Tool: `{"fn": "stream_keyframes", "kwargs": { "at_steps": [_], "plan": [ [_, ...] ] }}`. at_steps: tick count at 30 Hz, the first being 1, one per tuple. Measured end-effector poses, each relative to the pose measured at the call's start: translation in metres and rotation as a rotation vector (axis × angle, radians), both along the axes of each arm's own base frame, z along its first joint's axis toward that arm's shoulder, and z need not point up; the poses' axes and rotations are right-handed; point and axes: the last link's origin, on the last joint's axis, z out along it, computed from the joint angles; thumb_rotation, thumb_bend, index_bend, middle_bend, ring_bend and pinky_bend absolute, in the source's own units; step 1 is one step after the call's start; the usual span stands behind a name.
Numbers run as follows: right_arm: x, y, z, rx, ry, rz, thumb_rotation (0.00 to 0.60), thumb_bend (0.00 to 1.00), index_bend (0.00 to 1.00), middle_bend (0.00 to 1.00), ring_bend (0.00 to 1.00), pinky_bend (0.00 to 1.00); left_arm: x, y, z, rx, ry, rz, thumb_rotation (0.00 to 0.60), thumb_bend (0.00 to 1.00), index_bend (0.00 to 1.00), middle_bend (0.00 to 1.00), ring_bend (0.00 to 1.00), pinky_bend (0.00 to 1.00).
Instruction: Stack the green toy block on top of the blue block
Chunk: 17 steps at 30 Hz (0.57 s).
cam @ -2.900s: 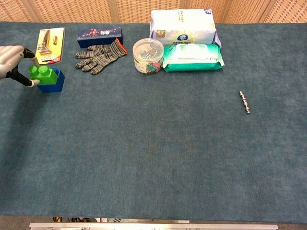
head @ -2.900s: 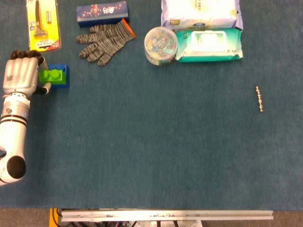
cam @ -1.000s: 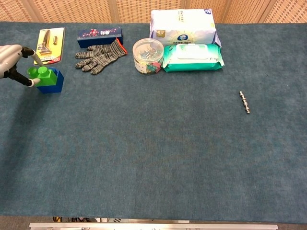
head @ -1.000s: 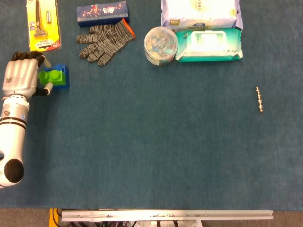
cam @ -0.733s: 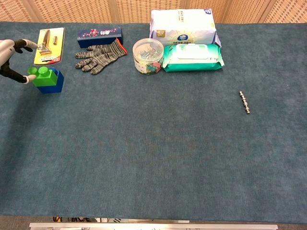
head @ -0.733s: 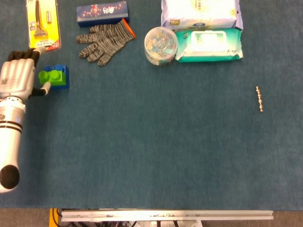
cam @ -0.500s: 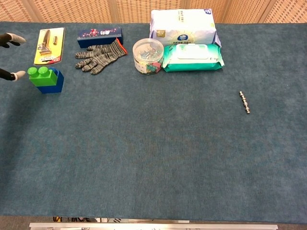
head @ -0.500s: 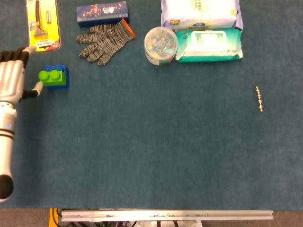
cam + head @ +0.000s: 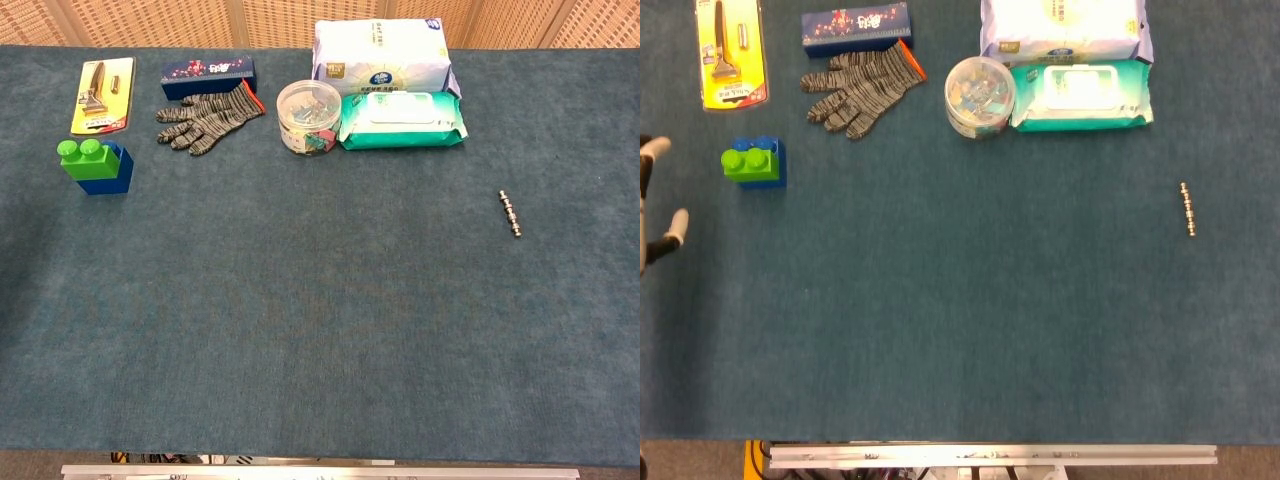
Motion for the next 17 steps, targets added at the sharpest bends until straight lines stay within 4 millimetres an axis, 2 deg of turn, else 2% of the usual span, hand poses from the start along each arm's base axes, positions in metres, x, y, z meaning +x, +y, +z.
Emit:
{"fn": "stream_keyframes", "kwargs": {
  "at_steps": [11,17],
  "plan": [
    [0.007,0.007,-0.007,0.006,-0.015,0.029,0.6,0.21,0.5,0.52,0.43,0.47,0.016,-0.036,-0.004,-0.019,-0.011,-0.097,0.6,0.28,0.21,0.19,0.17,0.11],
    [0.008,0.009,-0.007,0.006,-0.016,0.029,0.6,0.21,0.5,0.51,0.43,0.47,0.024,-0.044,-0.007,-0.038,0.005,-0.13,0.6,0.28,0.22,0.19,0.17,0.11]
  ]
}}
